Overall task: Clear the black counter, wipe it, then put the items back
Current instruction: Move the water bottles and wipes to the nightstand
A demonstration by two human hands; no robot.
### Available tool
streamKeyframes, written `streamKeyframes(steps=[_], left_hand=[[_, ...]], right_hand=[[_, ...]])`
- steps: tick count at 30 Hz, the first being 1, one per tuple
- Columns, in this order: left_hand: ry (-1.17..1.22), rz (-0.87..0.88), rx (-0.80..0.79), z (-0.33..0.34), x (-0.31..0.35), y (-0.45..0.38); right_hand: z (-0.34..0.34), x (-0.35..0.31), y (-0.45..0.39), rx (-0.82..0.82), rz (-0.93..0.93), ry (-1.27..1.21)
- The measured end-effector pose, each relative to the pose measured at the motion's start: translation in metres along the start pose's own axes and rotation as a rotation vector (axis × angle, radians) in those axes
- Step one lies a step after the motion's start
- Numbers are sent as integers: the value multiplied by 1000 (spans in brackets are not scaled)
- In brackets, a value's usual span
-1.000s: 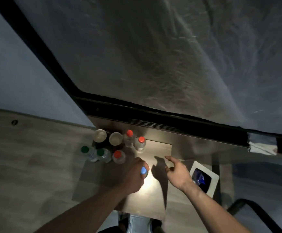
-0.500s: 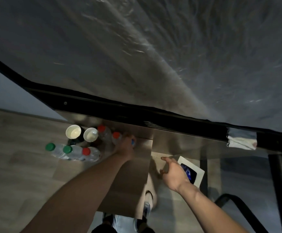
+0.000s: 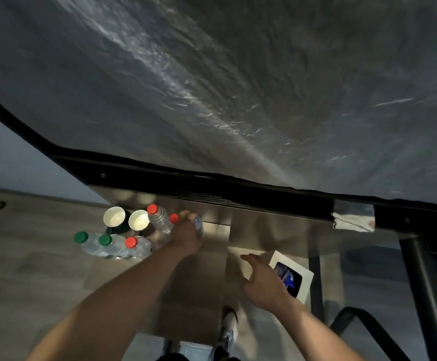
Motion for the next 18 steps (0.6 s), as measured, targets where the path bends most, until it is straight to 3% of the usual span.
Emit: streamKeyframes(steps=[3, 9, 18], left_hand=[[-54, 68, -36, -9, 3, 56], [-287, 366, -67, -30, -11, 185], [-457, 429, -210, -64, -20, 277]], right_hand=[[5, -6, 25, 46, 26, -52], [31, -16, 79, 139, 85, -143], [86, -7, 179, 246, 105, -193]])
Point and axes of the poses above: each hand's wrist, its own y-axis away from the middle knuckle, its own z-axis out of the palm, x = y × z, the point moved 5 cm from there along -y, towards the middle knuckle, and after that the axes turned 6 degrees about -x, right-handed, at the moved point
